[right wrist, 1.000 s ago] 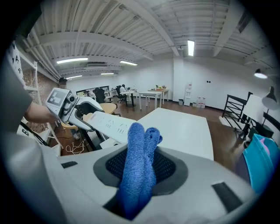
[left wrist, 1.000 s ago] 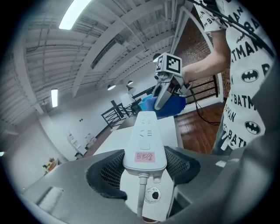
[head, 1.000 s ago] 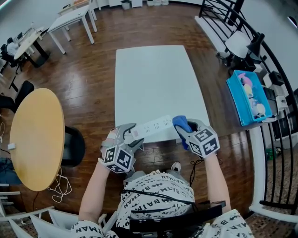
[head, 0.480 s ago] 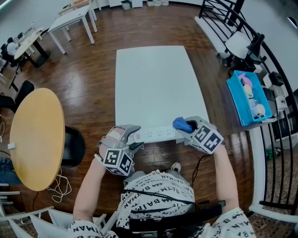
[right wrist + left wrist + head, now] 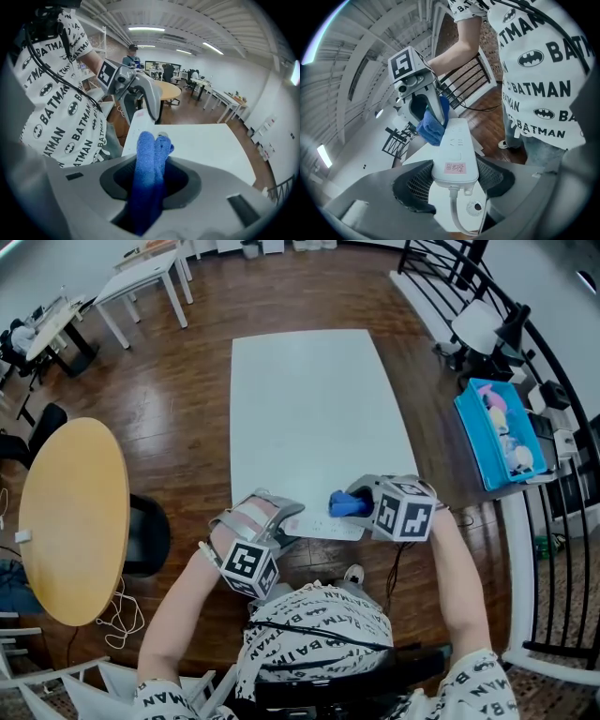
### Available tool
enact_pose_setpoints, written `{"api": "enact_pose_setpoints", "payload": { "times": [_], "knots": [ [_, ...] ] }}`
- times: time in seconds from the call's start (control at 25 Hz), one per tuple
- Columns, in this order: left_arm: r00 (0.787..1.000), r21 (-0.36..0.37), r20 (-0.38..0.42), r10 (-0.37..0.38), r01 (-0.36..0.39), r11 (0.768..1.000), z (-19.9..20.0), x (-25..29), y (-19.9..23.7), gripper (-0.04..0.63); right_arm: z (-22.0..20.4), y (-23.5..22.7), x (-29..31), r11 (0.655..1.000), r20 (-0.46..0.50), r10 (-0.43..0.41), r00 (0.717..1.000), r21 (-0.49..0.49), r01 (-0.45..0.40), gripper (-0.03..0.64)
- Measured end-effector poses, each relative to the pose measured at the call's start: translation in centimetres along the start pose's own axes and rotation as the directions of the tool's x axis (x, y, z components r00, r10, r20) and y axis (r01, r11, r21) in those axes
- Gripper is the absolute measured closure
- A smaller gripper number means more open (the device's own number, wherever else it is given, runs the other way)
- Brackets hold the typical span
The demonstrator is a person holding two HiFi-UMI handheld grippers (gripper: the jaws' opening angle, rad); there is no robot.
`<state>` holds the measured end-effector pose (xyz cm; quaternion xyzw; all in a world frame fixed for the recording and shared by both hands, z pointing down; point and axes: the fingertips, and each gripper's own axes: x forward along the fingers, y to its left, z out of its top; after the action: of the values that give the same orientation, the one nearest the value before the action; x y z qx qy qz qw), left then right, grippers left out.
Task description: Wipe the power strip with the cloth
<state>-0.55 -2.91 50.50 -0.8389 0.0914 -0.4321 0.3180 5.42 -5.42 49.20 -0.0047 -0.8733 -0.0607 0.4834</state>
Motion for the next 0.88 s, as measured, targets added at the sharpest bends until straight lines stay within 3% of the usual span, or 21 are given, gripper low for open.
{"api": "enact_pose_setpoints", "payload": {
  "times": [0.16, 0.28, 0.44, 0.56, 0.68, 0.88],
  "knots": [
    [0.999, 0.005, 0.022, -0.031, 0.031, 1.000, 1.0, 0.9, -0.9, 0.313, 3.5, 0.3, 1.2, 0.999, 0.072, 0.020, 0.997, -0.030, -0.018, 0.480],
    [0.999, -0.013, 0.028, -0.043, 0.044, 0.999, 0.9, 1.4, -1.4, 0.313, 4.2, 0.2, 2.3, 0.999, 0.065, 0.017, 0.998, -0.047, -0.014, 0.482],
    [0.998, -0.148, 0.026, -0.061, 0.064, 0.987, -2.1, 3.4, -1.8, 0.313, 2.4, -1.9, 2.8, 0.998, 0.093, -0.037, 0.995, 0.057, 0.031, 0.480],
    [0.995, -0.293, 0.020, -0.093, 0.095, 0.951, -4.9, 6.4, -3.1, 0.313, -0.2, -3.4, 2.1, 0.978, 0.161, -0.113, 0.980, 0.192, 0.081, 0.480],
    [0.994, -0.424, 0.020, -0.109, 0.107, 0.899, -7.5, 8.6, -4.2, 0.312, -2.1, -3.6, 1.2, 0.946, 0.206, -0.179, 0.962, 0.303, 0.111, 0.480],
    [0.990, -0.555, 0.012, -0.142, 0.125, 0.822, -10.9, 11.1, -5.3, 0.312, -5.5, -3.8, -0.4, 0.858, 0.208, -0.310, 0.928, 0.482, 0.179, 0.480]
  ]
}}
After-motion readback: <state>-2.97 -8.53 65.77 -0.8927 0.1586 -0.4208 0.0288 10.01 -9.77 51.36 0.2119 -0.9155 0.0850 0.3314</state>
